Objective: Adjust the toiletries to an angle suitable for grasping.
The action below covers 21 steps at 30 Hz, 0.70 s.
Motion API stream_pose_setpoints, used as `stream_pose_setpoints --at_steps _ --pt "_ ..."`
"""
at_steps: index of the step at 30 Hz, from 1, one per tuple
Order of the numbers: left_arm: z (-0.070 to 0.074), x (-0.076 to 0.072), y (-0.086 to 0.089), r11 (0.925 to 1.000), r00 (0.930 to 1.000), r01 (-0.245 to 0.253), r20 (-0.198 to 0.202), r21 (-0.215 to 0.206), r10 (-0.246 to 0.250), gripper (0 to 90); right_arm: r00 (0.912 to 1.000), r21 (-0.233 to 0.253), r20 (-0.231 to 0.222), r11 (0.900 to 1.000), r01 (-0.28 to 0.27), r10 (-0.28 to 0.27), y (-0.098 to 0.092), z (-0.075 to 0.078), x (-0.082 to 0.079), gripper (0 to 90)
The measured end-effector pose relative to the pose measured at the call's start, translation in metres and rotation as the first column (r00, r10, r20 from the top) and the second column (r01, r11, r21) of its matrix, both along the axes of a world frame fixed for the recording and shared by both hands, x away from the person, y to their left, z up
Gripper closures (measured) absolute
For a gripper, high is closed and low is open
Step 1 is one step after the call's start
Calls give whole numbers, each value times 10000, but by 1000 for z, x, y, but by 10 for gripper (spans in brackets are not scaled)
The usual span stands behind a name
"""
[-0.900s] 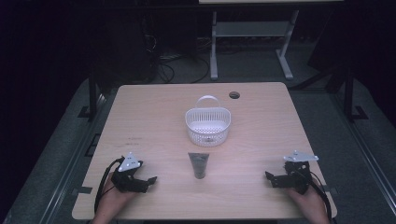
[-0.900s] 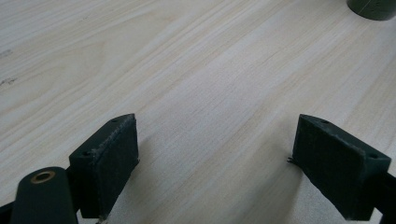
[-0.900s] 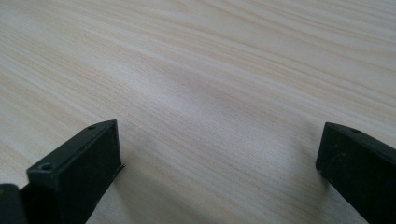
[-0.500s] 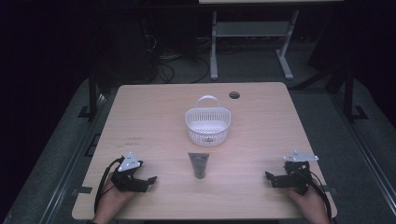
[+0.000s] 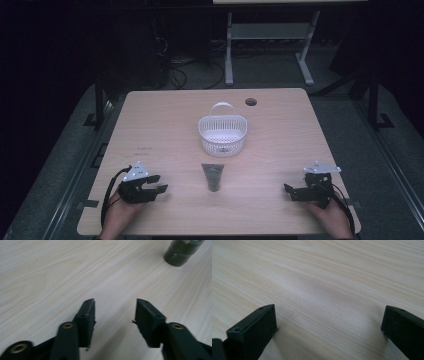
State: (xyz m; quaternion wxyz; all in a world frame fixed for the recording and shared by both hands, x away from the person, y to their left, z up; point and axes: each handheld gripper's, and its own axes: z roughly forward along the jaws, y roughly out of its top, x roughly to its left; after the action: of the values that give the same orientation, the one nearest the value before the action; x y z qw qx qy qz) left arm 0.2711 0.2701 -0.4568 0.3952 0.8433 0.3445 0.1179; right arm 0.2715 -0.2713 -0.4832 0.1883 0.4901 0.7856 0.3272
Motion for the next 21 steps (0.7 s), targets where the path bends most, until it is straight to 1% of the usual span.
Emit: stream_pose_setpoints --at_steps 1,2,4,10,11,12,13,18,21 --pt "0 0 0 10000 10000 0 0 0 0 561 10000 -1 3 10000 1 -1 0 0 0 0" --pt "2 -1 -1 10000 10000 30 -27 -73 -30 607 10000 -1 2 10000 2 -2 0 0 0 0" --pt "8 -2 -2 9999 9999 148 -76 -79 -148 687 10000 -1 0 10000 2 -2 0 0 0 0" --pt "15 -2 -3 9996 9995 244 -202 -126 -247 881 10000 -2 1 10000 2 -2 0 0 0 0" --pt "19 -2 -4 9994 9994 283 -198 -180 -287 894 10000 -1 1 10000 1 -1 0 0 0 0" --pt "19 -2 -4 9994 9994 283 -198 -180 -287 894 10000 -1 1 10000 1 -1 0 0 0 0" --pt "22 -2 -4 9994 9993 297 -216 -173 -301 895 10000 -1 2 10000 2 -2 0 0 0 0" --pt "26 0 -7 9993 9990 356 -259 -145 -359 895 10000 -1 2 10000 2 -2 0 0 0 0" --pt "32 0 -12 9986 9983 521 -261 -130 -524 895 10000 -1 1 10000 3 -3 0 0 0 0"
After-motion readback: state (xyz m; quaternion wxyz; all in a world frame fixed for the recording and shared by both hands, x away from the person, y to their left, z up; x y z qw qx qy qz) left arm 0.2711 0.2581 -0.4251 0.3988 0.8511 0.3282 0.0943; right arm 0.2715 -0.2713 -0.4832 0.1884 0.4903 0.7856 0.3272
